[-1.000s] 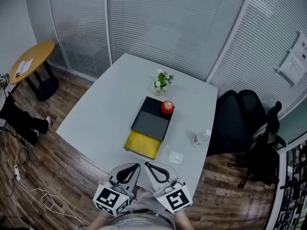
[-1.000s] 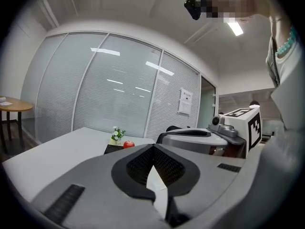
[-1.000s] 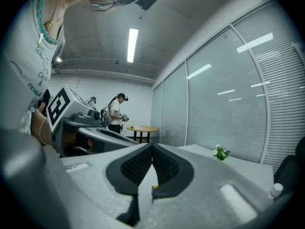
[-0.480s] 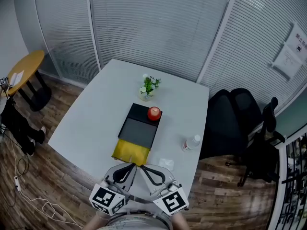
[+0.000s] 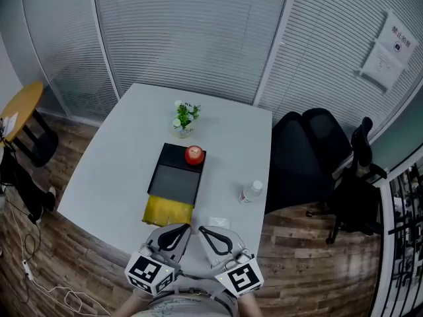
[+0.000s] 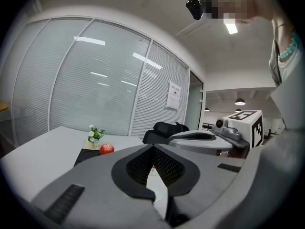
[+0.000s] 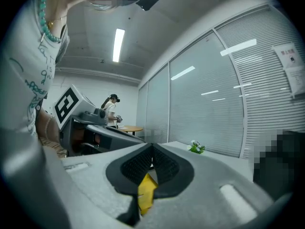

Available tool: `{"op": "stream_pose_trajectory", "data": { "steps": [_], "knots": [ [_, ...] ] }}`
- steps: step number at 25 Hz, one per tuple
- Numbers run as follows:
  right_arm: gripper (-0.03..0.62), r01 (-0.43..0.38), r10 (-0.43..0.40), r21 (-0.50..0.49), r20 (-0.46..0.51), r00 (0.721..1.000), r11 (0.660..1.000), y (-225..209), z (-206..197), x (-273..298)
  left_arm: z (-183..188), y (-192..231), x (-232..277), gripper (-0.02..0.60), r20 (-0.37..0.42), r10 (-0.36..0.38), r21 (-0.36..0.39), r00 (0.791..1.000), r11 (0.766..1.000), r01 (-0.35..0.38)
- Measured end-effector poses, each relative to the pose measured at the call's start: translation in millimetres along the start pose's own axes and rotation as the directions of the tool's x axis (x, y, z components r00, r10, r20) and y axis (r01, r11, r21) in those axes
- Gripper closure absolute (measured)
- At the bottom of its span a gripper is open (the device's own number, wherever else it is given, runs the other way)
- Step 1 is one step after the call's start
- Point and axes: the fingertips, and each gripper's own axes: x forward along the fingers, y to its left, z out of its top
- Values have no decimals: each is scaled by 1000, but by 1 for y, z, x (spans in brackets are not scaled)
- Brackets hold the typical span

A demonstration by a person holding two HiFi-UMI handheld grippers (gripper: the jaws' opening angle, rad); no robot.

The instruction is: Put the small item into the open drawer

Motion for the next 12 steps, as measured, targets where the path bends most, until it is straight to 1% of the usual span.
{"op": "stream_pose_trajectory", "data": {
  "steps": [3, 6, 12],
  "knots": [
    [591, 27, -27, -11, -23, 999, 1000, -3, -4, 1, -2, 1, 3, 584, -7, -31, -10, 999, 999, 31],
    [591, 55, -55, -5, -22, 998, 998, -5, -4, 5, 1, 4, 7, 584, -7, -65, -5, 998, 998, 65],
    [591, 104, -104, -5, -47, 993, 995, -6, -7, 26, 4, 22, 6, 584, -14, -131, -11, 991, 991, 130]
  ]
}}
